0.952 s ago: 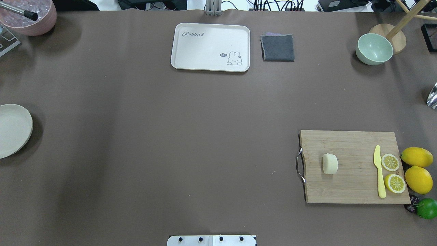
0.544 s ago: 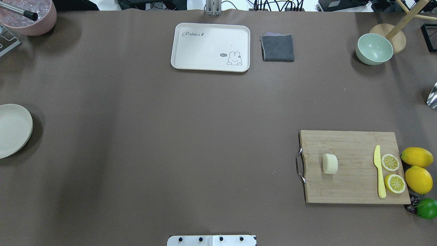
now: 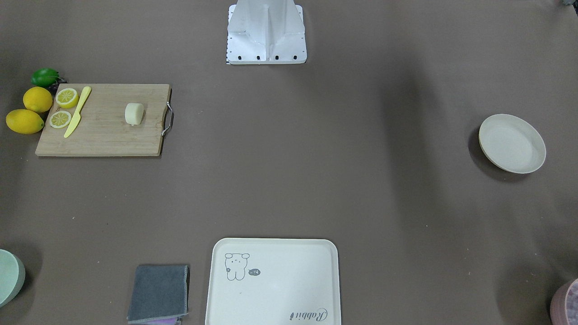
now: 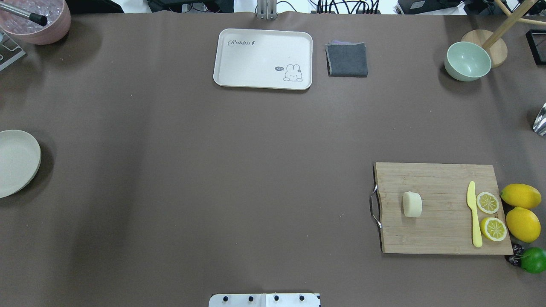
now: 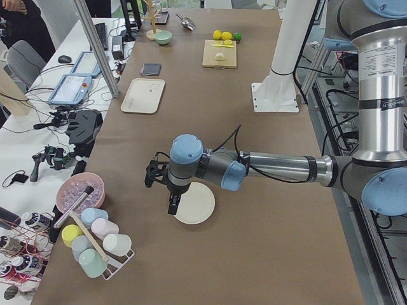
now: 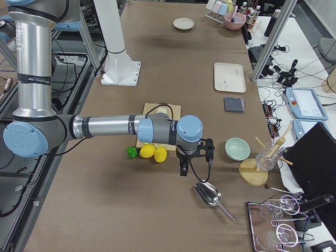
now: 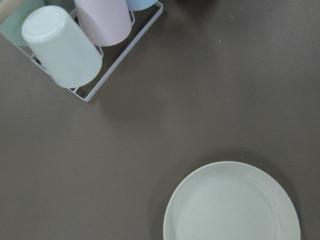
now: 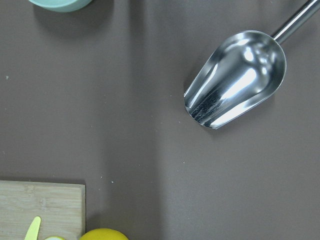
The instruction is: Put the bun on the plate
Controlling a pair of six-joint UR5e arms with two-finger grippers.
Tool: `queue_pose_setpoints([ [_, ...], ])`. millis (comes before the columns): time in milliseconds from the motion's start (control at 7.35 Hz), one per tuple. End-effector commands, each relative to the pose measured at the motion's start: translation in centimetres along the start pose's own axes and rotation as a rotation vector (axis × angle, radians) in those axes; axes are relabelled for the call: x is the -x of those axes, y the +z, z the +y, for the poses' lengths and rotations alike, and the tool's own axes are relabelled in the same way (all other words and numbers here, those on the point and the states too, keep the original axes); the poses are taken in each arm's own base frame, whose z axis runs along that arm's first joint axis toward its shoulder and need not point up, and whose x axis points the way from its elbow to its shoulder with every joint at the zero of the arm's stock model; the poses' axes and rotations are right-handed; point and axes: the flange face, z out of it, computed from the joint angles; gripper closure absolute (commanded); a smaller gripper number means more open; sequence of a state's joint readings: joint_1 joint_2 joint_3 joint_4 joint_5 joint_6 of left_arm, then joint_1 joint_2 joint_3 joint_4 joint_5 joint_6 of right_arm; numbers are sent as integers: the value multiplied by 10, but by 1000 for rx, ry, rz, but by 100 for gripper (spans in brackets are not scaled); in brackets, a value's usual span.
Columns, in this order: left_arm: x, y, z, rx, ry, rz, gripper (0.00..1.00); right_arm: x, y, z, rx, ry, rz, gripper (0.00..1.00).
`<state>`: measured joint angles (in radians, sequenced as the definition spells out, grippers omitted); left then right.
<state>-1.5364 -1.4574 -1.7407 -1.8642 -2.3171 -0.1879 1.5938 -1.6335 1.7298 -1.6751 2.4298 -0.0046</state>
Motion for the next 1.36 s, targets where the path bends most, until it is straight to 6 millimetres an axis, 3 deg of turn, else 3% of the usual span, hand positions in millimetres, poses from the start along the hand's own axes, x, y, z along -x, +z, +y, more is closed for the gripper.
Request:
queue_pose_setpoints([
  [0,-1,3,-3,-20,29,2,2,3,-3,-2,-6,-4,0,0],
  [272,12,16,7,-108,104,30,2,6,-5,-3,-11,15,-2,0],
  [544,37,45,13,-37,61,48,2,12,-10,-5,-22,8,-2,0],
  [816,49,59,24,-42,68,58,2,47,-19,-14,-39,-24,-9,0],
  [952,60,78,33,-31,62,64,2,63,-15,-21,-32,-47,-11,0],
  [1224,59,115,51,-41,35,103,2,91,-10,-35,-33,-57,-17,0],
])
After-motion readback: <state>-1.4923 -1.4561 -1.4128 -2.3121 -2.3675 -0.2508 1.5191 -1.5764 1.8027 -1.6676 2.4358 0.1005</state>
